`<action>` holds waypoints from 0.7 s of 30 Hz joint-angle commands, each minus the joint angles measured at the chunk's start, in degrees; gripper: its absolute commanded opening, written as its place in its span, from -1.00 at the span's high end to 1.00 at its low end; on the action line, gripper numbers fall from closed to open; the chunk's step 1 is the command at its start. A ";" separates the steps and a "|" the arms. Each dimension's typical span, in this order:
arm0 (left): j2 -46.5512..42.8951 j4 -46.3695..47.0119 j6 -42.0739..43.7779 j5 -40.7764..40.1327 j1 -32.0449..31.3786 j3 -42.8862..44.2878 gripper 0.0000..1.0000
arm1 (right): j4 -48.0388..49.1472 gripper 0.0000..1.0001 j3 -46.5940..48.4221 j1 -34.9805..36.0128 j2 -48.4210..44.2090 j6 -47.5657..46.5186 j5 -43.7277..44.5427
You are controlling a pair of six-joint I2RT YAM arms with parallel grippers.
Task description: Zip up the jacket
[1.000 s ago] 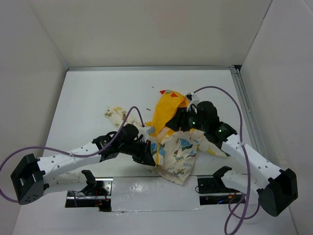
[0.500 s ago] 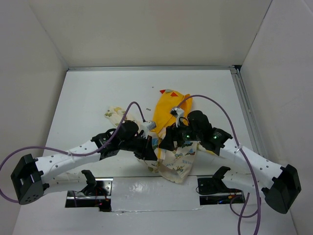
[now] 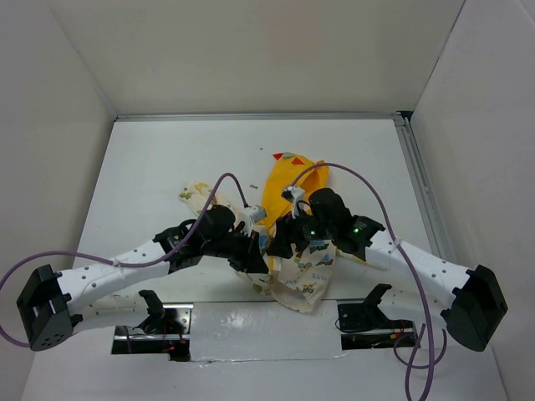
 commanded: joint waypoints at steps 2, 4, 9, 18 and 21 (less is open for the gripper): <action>-2.01 3.79 0.99 1.06 0.24 0.35 1.00 | 3.54 -0.45 3.08 0.48 2.13 -1.01 -3.82; -2.71 4.06 1.17 0.97 0.24 -0.09 1.00 | 3.45 -0.41 3.35 0.48 2.93 -1.10 -4.26; -3.33 4.41 2.04 0.62 0.24 -0.36 1.00 | 5.64 -0.14 2.39 -0.57 1.97 -0.49 -7.42; -6.49 8.19 5.21 2.11 0.24 -3.78 1.00 | 6.80 0.14 0.71 -3.82 -0.67 -0.48 -16.22; -8.15 10.21 7.48 4.04 0.24 -5.01 1.00 | 6.62 0.07 0.01 -4.44 -0.59 -1.18 -16.38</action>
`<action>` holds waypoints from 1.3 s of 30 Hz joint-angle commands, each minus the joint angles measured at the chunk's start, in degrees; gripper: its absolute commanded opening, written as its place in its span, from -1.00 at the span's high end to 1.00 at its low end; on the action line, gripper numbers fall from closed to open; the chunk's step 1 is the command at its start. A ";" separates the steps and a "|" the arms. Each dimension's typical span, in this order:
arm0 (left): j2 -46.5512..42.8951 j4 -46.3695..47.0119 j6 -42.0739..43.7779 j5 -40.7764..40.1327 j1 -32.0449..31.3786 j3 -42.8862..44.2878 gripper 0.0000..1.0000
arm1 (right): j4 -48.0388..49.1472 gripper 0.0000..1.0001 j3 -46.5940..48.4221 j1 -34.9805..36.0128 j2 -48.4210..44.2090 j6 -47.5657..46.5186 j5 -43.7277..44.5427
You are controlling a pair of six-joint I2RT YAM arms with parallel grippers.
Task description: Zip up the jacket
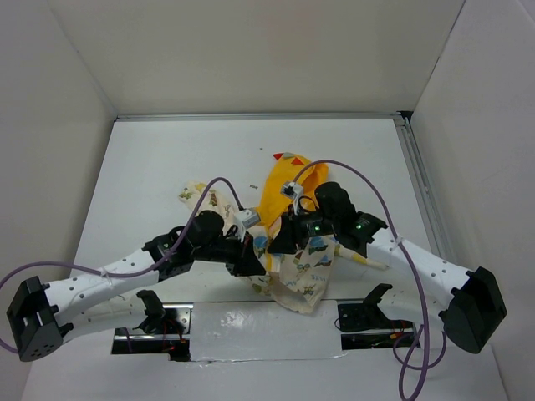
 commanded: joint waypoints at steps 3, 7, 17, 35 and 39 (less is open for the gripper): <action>-4.19 9.33 7.55 6.10 0.21 -2.48 1.00 | 2.71 -0.15 -0.85 -0.99 -0.94 -1.21 -3.39; -8.04 16.28 15.09 13.22 0.21 -6.52 1.00 | 3.06 -0.31 -1.55 -1.34 -1.02 -1.38 -2.86; -9.12 25.62 24.95 25.09 0.21 -9.70 1.00 | 2.00 -0.37 -1.02 -1.87 -3.14 -3.49 -8.03; -6.04 26.05 26.71 22.81 0.21 -8.99 1.00 | -0.55 -0.36 -1.55 2.17 -2.96 -6.57 -13.05; -5.95 25.70 27.07 23.78 0.21 -8.82 1.00 | 0.42 -0.30 -0.93 2.88 -1.21 -5.96 -11.48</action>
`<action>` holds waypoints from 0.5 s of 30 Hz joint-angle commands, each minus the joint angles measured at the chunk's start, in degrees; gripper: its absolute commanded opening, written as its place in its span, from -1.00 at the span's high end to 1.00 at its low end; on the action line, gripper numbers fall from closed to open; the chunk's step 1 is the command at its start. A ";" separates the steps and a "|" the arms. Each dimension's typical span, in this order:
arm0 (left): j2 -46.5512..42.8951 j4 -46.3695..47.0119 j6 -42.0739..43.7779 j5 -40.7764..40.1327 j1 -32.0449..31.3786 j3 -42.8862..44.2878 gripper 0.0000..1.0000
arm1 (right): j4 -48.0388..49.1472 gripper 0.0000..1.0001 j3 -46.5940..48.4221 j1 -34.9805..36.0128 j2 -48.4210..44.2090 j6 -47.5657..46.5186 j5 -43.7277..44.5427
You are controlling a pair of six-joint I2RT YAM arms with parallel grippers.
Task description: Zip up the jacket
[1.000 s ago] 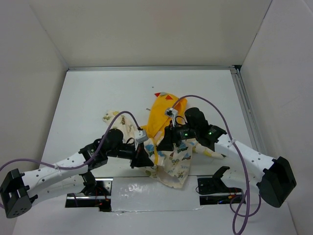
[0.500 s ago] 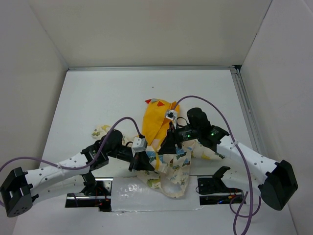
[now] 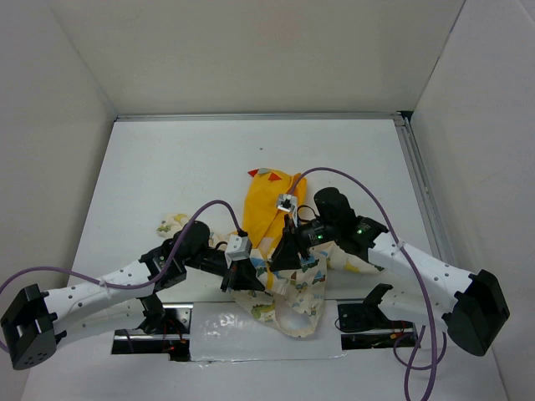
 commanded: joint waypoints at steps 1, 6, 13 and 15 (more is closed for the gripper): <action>-0.16 4.41 2.72 1.42 0.00 2.44 1.00 | 1.49 -0.20 1.05 1.13 1.23 -0.16 0.39; -0.86 4.24 3.07 1.07 0.00 2.44 1.00 | 1.93 0.24 1.41 1.22 0.97 0.89 2.23; -0.60 3.45 2.63 -1.12 0.00 2.26 1.00 | 1.06 1.00 2.29 1.22 -1.14 3.88 11.43; -0.77 3.18 2.19 -1.48 0.00 1.74 1.00 | 0.09 1.00 2.73 1.31 -2.46 4.67 15.75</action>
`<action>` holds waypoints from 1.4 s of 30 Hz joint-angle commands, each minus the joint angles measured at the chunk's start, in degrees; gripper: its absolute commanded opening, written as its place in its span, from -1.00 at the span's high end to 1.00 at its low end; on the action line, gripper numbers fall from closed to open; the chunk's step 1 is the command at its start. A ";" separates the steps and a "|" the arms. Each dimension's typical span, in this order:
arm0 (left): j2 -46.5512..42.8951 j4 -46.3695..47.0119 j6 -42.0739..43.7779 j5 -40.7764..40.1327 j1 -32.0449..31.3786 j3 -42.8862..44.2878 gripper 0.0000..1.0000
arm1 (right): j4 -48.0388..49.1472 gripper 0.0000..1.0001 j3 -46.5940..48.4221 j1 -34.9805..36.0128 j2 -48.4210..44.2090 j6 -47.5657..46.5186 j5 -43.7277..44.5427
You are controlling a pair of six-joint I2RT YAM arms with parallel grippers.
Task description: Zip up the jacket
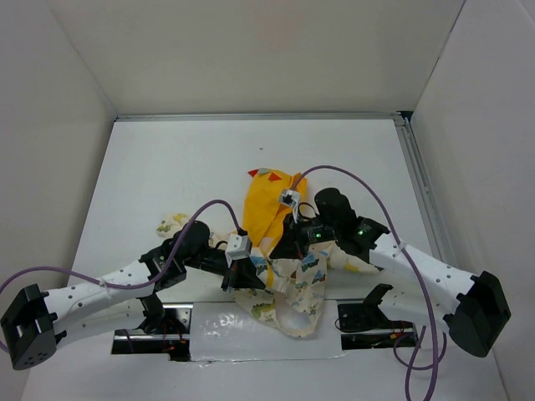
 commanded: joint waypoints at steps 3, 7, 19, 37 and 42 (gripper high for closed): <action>-1.45 2.35 0.20 -1.05 0.00 0.60 1.00 | -1.05 1.00 2.57 0.76 -5.24 2.24 15.27; -2.77 0.77 -1.38 -1.75 0.00 -0.81 1.00 | -2.11 1.00 2.40 1.72 -9.20 2.17 23.28; -2.78 -6.78 -9.20 -13.77 0.00 0.41 1.00 | -8.87 1.00 8.28 8.92 -2.54 0.24 54.73; -8.84 9.62 -0.69 -13.69 0.70 -5.83 1.00 | -7.38 -0.02 4.95 12.46 -8.06 3.21 51.94; 8.79 7.04 3.01 -2.88 12.17 10.49 1.00 | -7.99 -0.35 4.68 4.56 -4.31 11.21 52.93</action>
